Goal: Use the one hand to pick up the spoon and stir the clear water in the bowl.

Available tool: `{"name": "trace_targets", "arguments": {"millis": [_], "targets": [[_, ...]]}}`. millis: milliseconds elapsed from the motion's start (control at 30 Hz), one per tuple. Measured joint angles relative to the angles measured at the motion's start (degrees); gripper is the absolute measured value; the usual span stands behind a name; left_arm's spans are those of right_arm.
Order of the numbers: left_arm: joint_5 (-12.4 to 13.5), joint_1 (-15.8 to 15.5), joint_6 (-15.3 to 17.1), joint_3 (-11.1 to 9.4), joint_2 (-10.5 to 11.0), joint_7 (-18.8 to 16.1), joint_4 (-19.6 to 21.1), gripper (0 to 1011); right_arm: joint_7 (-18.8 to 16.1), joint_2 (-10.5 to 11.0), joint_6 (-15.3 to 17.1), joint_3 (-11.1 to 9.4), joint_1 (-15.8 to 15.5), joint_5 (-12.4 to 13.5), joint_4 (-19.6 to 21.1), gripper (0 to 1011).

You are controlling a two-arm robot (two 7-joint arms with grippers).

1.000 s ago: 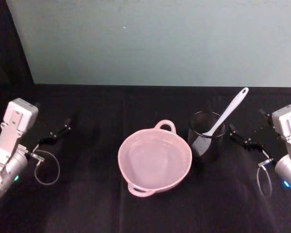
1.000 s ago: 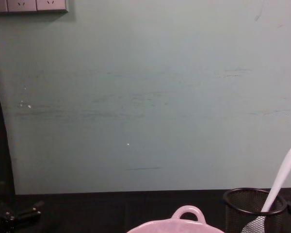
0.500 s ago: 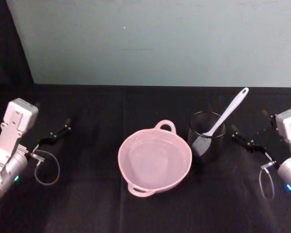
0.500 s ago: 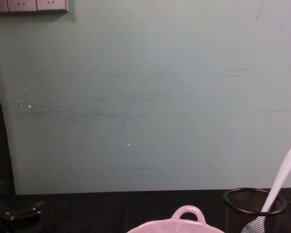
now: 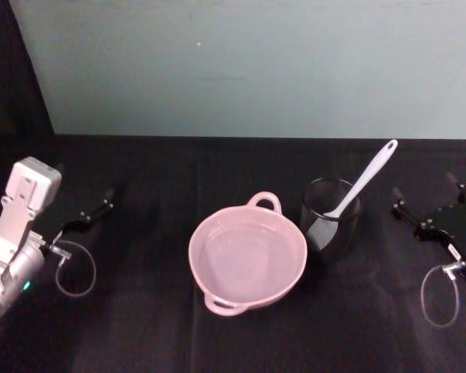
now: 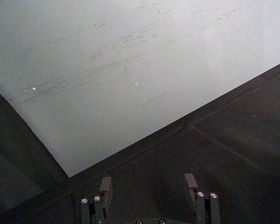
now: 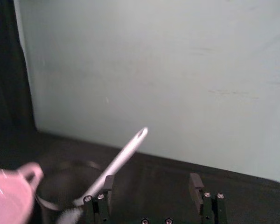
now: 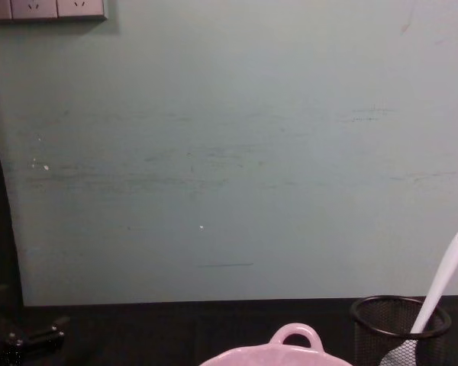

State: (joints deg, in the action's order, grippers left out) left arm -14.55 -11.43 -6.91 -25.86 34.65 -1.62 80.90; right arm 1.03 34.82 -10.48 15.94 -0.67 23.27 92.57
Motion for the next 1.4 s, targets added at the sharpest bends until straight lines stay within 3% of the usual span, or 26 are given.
{"name": "trace_targets", "arguments": {"millis": [67, 133, 167, 267, 433, 600, 667, 700, 867, 1400], "targets": [[0.0, 0.0, 0.0, 0.0, 0.0, 0.0, 0.0, 1005, -3.1, -1.1, -1.7, -1.8, -0.8, 5.3, 0.1, 1011], [0.0, 0.0, 0.0, 0.0, 0.0, 0.0, 0.0, 1005, -5.2, -1.9, -2.0, -2.5, -0.9, 8.5, -0.1, 1011], [0.0, 0.0, 0.0, 0.0, 0.0, 0.0, 0.0, 1005, -7.5, -2.6, -1.8, -3.0, -0.7, 11.3, -0.6, 1011], [0.0, 0.0, 0.0, 0.0, 0.0, 0.0, 0.0, 1005, -10.3, -3.6, -0.8, -3.3, 0.1, 14.7, -1.7, 1011], [0.0, 0.0, 0.0, 0.0, 0.0, 0.0, 0.0, 1005, -17.6, -6.5, 3.1, -3.9, 3.7, 22.6, -6.3, 1011], [0.0, 0.0, 0.0, 0.0, 0.0, 0.0, 0.0, 1005, -21.5, -8.3, 6.5, -4.6, 6.4, 27.4, -9.9, 1011], [0.0, 0.0, 0.0, 0.0, 0.0, 0.0, 0.0, 1005, -24.2, -9.6, 9.5, -5.5, 8.1, 32.1, -12.0, 1011], [0.0, 0.0, 0.0, 0.0, 0.0, 0.0, 0.0, 1005, -24.7, -9.9, 10.3, -5.7, 8.5, 33.3, -12.4, 1011], [0.0, 0.0, 0.0, 0.0, 0.0, 0.0, 0.0, 1005, -26.7, -10.5, 12.9, -5.9, 10.3, 37.9, -14.3, 1011], [0.0, 0.0, 0.0, 0.0, 0.0, 0.0, 0.0, 1005, -29.0, -10.6, 13.0, -3.0, 15.2, 40.6, -19.2, 995]]}}
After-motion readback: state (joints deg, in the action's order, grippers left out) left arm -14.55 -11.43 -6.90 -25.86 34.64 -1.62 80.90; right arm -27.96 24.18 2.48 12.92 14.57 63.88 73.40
